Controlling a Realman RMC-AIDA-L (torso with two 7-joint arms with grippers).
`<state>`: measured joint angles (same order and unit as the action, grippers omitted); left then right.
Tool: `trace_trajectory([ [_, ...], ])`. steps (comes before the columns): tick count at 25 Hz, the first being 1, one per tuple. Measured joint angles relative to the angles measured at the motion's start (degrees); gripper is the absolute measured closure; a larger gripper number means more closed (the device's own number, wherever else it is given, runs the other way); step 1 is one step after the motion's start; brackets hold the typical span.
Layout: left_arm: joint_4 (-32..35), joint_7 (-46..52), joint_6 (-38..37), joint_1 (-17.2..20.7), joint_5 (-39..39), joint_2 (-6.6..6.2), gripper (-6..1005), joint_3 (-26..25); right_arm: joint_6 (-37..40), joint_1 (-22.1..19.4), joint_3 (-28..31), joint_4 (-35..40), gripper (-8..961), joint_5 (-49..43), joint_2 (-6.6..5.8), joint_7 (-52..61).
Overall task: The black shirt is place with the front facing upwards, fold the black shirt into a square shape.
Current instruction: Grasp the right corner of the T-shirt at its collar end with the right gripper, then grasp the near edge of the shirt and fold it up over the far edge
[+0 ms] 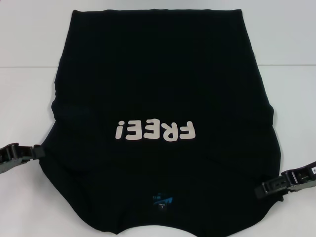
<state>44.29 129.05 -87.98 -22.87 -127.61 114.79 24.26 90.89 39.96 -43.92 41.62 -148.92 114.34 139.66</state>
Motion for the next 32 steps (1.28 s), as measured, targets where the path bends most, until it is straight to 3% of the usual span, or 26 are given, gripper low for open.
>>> trace_trajectory([
  [9,0.0,0.2,0.02,-0.08,0.0,0.0,999,0.0,-0.09,-0.27,0.57,0.08,108,0.59,-0.22,0.06],
  [15,0.0,0.23,0.08,-0.08,-0.02,0.0,999,0.0,-0.11,-0.01,0.38,0.04,307,0.4,-0.15,0.03],
  [20,0.0,0.23,0.09,0.05,-0.02,0.0,999,0.0,-0.12,0.0,0.39,0.04,584,0.33,-0.16,-0.04],
  [28,0.12,-0.2,-2.61,0.13,-1.66,-0.62,999,1.3,1.56,-1.41,1.23,0.19,896,1.53,-0.79,-2.12],
  [32,0.65,-0.37,-6.21,0.56,-4.08,-0.99,999,2.21,4.31,-2.35,2.6,0.36,893,2.29,-1.81,-3.69],
])
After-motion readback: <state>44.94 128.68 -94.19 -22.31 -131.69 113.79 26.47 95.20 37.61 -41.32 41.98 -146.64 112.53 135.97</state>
